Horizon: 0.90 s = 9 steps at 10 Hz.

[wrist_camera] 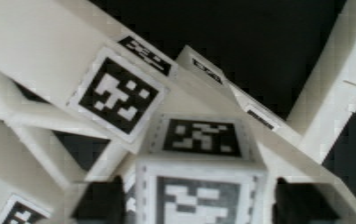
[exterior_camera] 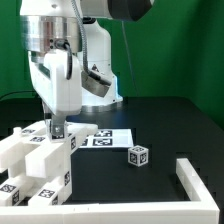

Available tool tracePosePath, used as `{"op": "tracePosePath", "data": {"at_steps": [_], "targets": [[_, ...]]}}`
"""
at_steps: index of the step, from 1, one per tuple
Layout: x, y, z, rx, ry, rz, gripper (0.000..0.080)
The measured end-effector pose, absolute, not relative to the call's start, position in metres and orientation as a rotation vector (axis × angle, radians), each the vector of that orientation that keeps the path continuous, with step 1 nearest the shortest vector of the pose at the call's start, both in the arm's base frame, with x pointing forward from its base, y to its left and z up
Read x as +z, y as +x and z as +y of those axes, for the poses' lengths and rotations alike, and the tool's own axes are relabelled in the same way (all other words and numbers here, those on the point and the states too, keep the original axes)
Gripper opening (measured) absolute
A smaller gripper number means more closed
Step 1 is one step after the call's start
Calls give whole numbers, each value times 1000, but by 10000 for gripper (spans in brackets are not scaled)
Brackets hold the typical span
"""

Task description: Assemble chair

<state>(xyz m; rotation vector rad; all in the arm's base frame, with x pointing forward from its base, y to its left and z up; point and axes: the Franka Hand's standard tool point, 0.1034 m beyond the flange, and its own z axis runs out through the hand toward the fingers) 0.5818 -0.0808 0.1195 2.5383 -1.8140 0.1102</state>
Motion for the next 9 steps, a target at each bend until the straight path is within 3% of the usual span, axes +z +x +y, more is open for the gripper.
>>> {"op": "tracePosePath", "data": {"at_steps": [1,2,9], "targets": [[120,582,-80,110,2577,-1753,566],[121,584,-78,113,2645,-1639,632],[122,585,-78,106,3019,-525,649]]}}
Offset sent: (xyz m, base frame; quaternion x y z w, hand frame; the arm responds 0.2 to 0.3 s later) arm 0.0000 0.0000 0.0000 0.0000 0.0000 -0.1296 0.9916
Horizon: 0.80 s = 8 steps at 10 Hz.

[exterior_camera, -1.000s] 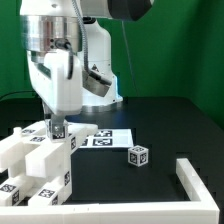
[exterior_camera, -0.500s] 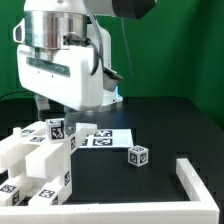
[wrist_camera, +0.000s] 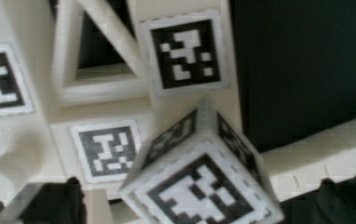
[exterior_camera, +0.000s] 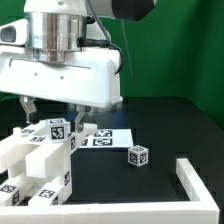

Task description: Assemble chair

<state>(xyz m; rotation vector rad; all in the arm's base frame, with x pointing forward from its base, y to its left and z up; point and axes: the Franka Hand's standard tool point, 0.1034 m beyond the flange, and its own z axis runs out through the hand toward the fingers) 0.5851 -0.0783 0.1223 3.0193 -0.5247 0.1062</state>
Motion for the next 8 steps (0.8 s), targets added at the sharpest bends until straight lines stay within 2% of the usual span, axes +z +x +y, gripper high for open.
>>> {"op": "tracePosePath", "data": {"at_steps": [5,8], "targets": [[121,583,-77,106,3040,138,649],[121,583,-79,97,3026,219,622]]}}
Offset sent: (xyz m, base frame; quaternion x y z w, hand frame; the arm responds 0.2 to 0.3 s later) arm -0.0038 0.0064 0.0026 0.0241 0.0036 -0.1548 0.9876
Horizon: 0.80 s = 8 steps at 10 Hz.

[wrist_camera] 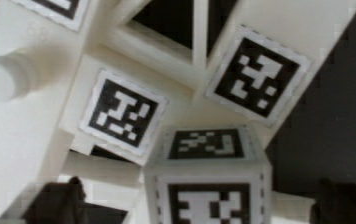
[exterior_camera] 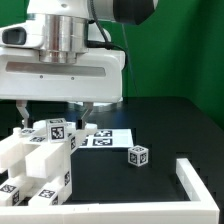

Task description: Assemble chair

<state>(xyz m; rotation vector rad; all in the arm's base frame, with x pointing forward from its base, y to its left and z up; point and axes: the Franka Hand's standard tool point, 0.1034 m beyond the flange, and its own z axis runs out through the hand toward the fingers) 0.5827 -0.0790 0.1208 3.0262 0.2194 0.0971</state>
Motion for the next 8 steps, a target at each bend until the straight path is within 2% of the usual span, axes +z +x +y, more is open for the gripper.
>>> {"op": "tracePosePath", "data": {"at_steps": [2,5,8], "targets": [[121,583,-79,97,3026,216,277],[120,583,-79,101,3033,136,281],[120,582,-80,121,3022,-396,281]]}}
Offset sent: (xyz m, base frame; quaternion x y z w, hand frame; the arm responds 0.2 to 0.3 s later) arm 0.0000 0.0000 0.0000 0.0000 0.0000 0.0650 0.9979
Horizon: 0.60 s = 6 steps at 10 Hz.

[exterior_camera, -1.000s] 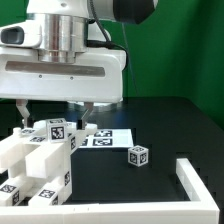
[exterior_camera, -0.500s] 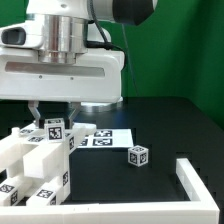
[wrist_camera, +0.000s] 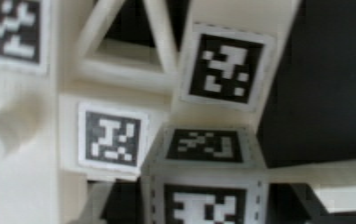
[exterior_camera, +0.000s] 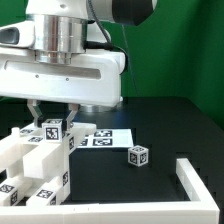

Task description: Assemble chair

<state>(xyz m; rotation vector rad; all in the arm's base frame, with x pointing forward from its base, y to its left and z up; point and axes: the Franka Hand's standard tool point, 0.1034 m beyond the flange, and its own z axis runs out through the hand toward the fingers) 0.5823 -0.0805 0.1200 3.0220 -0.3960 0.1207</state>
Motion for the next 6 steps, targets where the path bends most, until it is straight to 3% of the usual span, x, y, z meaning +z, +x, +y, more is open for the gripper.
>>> {"op": "tracePosePath", "data": {"at_steps": [6], "targets": [[119,580,-82,145,2736,-1478,281]]}}
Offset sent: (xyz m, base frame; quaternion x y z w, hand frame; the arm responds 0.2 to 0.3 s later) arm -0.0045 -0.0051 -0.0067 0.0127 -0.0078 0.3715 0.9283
